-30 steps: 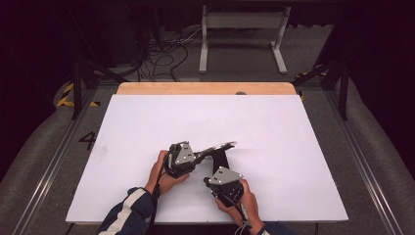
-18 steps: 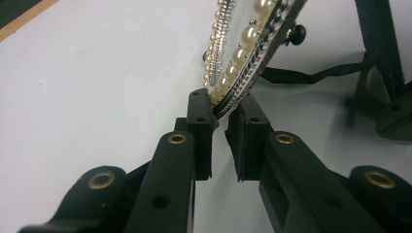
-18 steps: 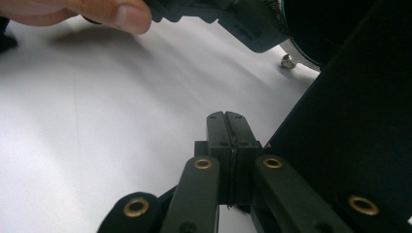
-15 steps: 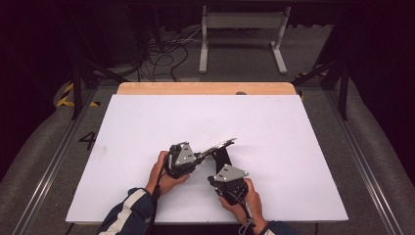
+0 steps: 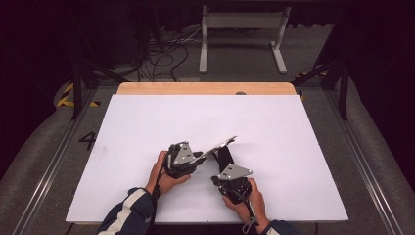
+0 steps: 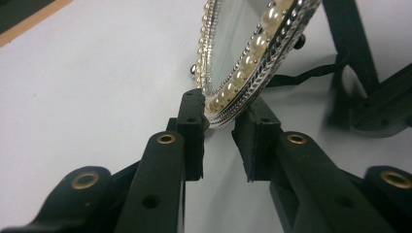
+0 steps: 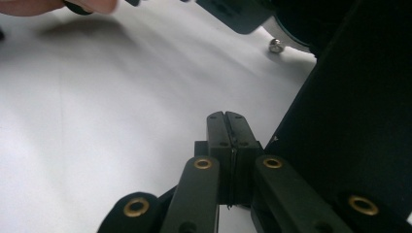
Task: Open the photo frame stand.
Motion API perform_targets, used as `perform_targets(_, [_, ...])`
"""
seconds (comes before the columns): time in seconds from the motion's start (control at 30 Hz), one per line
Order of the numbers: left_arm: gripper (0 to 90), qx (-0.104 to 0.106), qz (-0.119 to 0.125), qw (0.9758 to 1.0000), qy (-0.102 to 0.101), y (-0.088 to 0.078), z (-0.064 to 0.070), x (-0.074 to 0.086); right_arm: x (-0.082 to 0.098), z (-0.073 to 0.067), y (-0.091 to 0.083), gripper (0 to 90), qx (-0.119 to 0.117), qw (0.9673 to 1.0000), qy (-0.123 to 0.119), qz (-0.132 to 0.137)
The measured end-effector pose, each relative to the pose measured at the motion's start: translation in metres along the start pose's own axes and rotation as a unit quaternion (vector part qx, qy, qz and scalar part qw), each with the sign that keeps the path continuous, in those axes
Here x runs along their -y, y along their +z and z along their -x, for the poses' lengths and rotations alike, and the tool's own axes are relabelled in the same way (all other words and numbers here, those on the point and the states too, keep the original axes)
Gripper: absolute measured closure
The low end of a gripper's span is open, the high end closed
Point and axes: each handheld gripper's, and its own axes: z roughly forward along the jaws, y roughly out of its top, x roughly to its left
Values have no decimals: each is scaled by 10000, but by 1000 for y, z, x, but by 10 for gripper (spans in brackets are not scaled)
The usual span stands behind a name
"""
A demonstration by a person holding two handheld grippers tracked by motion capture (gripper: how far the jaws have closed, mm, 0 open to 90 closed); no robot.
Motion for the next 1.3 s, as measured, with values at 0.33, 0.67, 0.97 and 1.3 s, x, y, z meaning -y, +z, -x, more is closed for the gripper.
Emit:
perform_targets(0.33, [712, 31, 263, 9996, 27, -5, 4, -5, 0, 7, -3, 900, -119, 9996, 140, 206])
perform_targets(0.67, [774, -48, 250, 9993, 257, -8, 10, -8, -2, 13, -3, 900, -171, 9990, 259, 334])
perform_targets(0.97, [782, -12, 173, 9989, 443, -13, 16, -10, -1, 18, -7, 900, -222, 9986, 368, 300])
perform_targets(1.3, [789, -154, 60, 9983, 567, -17, 27, -12, 4, 21, -10, 900, -230, 9990, 292, 250])
